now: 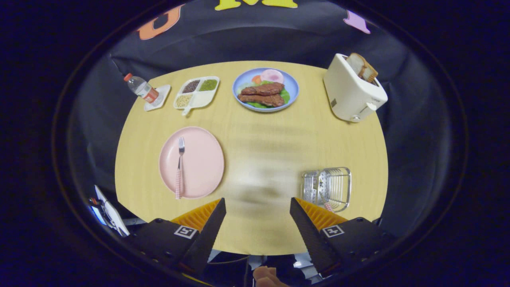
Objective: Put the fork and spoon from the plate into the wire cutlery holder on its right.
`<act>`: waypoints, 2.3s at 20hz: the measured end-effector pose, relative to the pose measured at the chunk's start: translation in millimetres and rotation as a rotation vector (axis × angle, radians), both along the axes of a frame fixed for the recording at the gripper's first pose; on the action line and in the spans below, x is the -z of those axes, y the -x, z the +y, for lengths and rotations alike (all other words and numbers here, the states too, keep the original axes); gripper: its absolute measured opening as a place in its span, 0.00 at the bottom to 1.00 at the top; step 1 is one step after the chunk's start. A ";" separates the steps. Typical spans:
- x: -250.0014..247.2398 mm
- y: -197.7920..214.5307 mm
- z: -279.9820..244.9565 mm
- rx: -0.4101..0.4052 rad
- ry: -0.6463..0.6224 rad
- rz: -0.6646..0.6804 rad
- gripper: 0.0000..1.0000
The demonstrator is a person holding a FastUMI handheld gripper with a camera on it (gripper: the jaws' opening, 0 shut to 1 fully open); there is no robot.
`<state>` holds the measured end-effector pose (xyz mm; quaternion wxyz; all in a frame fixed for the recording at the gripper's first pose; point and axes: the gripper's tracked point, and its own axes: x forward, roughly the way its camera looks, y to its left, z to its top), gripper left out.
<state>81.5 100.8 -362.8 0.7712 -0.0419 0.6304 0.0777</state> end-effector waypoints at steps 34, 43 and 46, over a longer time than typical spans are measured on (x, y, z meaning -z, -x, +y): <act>140.8 15.8 204.7 -0.059 -0.045 -0.138 0.12; 110.8 19.2 188.6 -0.095 -0.094 -0.145 0.06; 85.2 16.8 166.9 -0.100 -0.100 -0.166 0.06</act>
